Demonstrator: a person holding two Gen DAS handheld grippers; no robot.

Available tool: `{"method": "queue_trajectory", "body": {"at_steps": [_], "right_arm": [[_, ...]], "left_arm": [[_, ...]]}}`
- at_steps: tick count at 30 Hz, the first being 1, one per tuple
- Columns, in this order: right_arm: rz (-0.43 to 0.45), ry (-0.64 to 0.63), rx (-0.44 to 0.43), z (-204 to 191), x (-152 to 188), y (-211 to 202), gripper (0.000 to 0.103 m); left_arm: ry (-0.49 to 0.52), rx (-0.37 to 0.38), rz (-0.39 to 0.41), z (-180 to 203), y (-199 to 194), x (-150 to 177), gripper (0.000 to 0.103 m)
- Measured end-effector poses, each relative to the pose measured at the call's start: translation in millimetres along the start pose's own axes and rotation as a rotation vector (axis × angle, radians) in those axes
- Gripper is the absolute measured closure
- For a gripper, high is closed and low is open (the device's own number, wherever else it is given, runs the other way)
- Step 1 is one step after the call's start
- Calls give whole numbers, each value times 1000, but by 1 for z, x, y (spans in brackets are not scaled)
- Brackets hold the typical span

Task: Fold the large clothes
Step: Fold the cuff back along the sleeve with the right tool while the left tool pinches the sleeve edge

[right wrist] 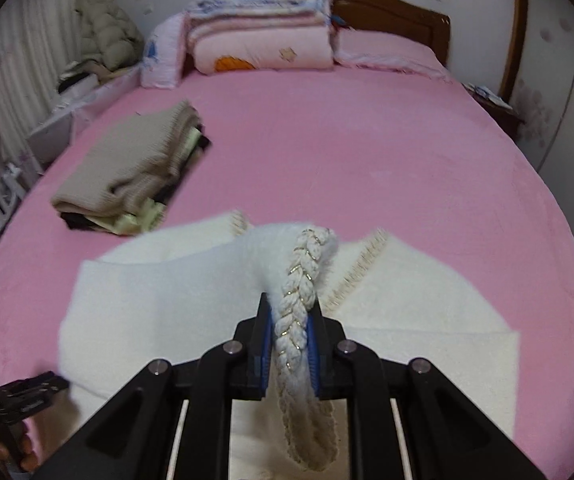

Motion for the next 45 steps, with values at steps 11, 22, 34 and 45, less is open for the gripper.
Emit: {"method": "queue_trajectory", "body": {"at_steps": [11,22,34,45], "right_arm": [[-208,158,2,50,58,53,82],[-228,327,-121,61,107,36,62],[-133,363,-152,50,98,26,87],[-151,261,4,45,118,29,75]], "left_arm": [[30,101,14,2,-28,-6,54],[-102,222,-23,3,0,-30,54],[-141,228,-12,15,24,-29,78],[15,51,46,30,22,-29,76]]}}
Point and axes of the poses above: each gripper's, at about its wrist camera, not at the fingertips, and y roughly the way its jaws point, z to its right, x to its underside, the point moved 8 cm from there along y, roughly the way its jaws point, and after that the axes turned 2 degrees about z, right-handed, at the moved point
